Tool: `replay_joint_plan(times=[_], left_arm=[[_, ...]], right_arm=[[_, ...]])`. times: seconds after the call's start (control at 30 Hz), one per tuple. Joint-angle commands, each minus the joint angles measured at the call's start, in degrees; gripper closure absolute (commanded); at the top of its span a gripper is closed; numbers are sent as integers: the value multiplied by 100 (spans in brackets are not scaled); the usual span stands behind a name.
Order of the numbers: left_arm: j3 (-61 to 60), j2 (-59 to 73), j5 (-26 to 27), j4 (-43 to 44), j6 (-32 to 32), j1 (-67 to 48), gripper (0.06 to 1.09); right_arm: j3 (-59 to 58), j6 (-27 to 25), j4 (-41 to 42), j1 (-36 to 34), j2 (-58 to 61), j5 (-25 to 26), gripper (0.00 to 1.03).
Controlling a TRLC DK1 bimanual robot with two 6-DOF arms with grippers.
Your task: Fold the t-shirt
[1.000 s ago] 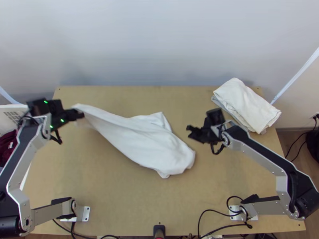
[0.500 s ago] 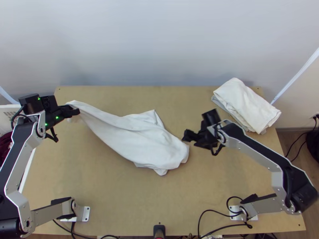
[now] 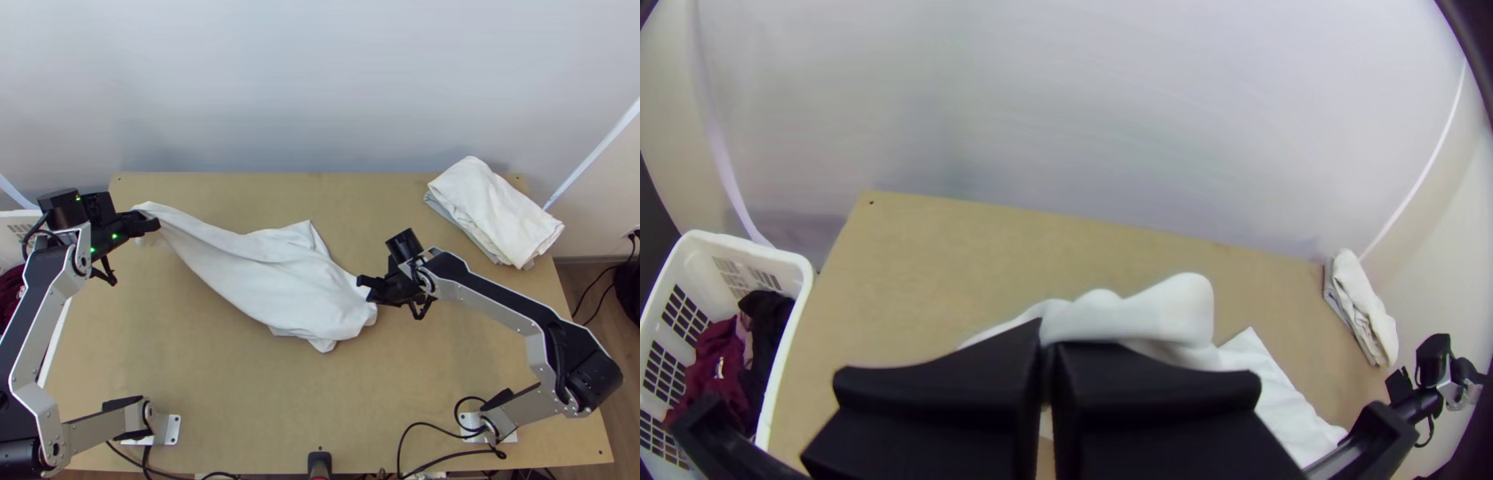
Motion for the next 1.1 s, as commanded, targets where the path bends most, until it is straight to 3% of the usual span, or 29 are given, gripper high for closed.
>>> replay_joint_plan(times=[0.0,0.27,0.37,0.53,0.83,1.07], left_arm=[[287,-98,-11,76,-97,117,105],[1403,-291,-486,94,-369,38,105],[1895,-379,-705,94,-369,-59,105],[2695,-564,-925,102,-360,-234,105],[3574,-1012,-1127,-21,-229,-656,105],[1966,-1522,-1092,-434,-114,-779,105]], right_arm=[[243,19,283,-173,-530,-4,100],[1007,98,1197,-674,-1294,558,100],[893,-218,2173,-674,-1760,963,100],[1271,-992,2841,-604,-2226,1297,100],[2018,-1739,3157,-393,-2824,1763,100],[1034,-1739,2472,-358,-3298,1657,100]])
